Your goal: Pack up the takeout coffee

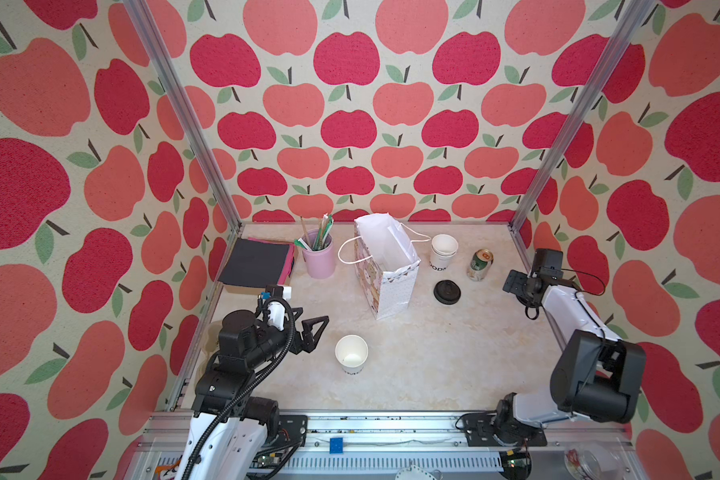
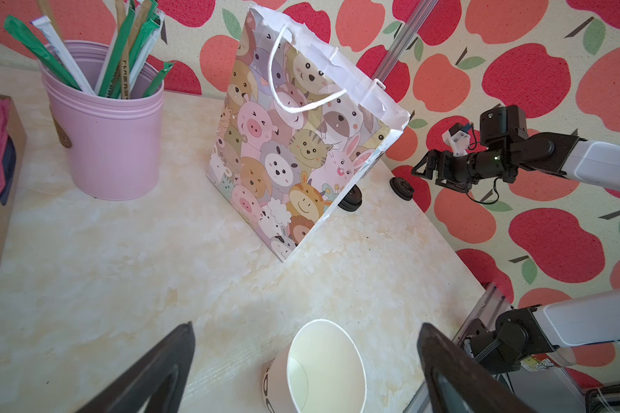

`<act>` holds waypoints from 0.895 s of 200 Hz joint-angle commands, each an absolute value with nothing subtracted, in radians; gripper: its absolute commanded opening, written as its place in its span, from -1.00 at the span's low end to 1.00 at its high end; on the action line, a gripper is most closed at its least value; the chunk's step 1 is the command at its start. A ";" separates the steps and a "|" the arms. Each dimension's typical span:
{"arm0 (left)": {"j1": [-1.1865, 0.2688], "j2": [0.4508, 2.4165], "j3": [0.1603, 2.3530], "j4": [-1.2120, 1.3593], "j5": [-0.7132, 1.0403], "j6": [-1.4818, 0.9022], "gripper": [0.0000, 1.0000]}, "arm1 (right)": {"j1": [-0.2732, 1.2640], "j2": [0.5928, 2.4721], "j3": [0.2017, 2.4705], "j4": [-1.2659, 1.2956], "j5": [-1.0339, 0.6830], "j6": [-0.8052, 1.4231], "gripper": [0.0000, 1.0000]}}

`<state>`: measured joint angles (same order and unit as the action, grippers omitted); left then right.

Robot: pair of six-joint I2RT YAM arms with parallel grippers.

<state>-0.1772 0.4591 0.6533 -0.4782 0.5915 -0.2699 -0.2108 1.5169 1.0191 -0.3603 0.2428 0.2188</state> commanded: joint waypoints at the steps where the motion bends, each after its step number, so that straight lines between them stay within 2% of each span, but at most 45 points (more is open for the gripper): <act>1: -0.179 0.469 0.641 -0.468 0.591 -0.258 0.98 | -0.224 1.577 1.080 -0.321 0.317 0.239 0.91; 31: -0.179 0.476 0.641 -0.466 0.595 -0.258 0.98 | -0.229 1.664 1.127 -0.329 0.418 0.287 0.84; 55: -0.179 0.476 0.641 -0.467 0.596 -0.257 0.98 | -0.230 1.700 1.149 -0.329 0.412 0.327 0.79; 142: -0.178 0.472 0.641 -0.466 0.599 -0.258 0.98 | -0.242 1.692 1.099 -0.325 0.483 0.558 0.29; 179: -0.178 0.472 0.641 -0.465 0.600 -0.258 0.98 | -0.244 1.700 1.077 -0.329 0.512 0.636 0.17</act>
